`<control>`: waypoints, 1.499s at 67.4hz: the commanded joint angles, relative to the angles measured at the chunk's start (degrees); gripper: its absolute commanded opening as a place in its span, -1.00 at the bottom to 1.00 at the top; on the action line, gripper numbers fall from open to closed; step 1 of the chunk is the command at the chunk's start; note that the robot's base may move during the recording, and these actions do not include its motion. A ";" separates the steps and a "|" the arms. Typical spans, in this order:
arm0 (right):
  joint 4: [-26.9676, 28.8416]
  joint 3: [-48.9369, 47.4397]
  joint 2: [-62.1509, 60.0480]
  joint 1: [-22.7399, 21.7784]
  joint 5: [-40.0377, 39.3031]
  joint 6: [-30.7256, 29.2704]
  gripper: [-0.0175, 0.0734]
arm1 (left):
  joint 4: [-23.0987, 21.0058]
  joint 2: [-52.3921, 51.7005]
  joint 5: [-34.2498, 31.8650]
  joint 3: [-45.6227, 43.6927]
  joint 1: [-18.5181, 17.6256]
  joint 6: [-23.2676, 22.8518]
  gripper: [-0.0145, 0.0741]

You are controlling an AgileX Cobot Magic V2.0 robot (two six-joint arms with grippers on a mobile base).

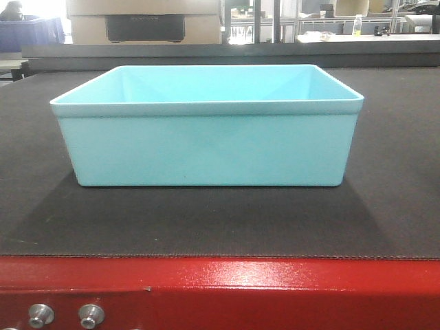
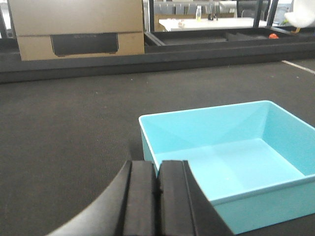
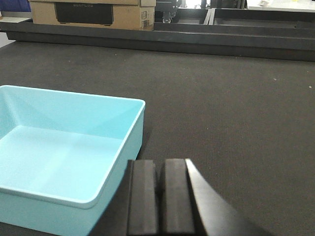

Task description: Fetch blue bin and place on conveyor start

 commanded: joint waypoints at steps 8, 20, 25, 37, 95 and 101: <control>-0.73 0.21 -0.46 -0.25 -1.66 -0.26 -0.97 | 0.05 -1.96 -0.88 0.00 0.05 -0.38 -0.92; -0.73 0.21 -0.46 -0.25 -1.66 -0.26 -0.97 | 0.05 -1.96 -0.88 0.00 0.05 -0.38 -0.92; -0.73 0.21 -0.46 -0.25 -1.66 -0.26 -0.97 | 0.05 -1.96 -0.88 0.00 0.05 -0.38 -0.92; -0.73 0.21 -0.46 -0.25 -1.66 -0.26 -0.97 | -0.12 -1.95 -0.88 0.00 0.19 -0.38 -0.92; -0.73 0.21 -0.46 -0.25 -1.96 -0.26 -0.97 | -18.61 -27.48 -10.75 29.70 19.07 16.38 -0.92; -0.73 0.21 -0.46 -0.25 -1.96 -0.26 -0.97 | -18.61 -27.48 -11.38 29.70 19.07 16.38 -0.92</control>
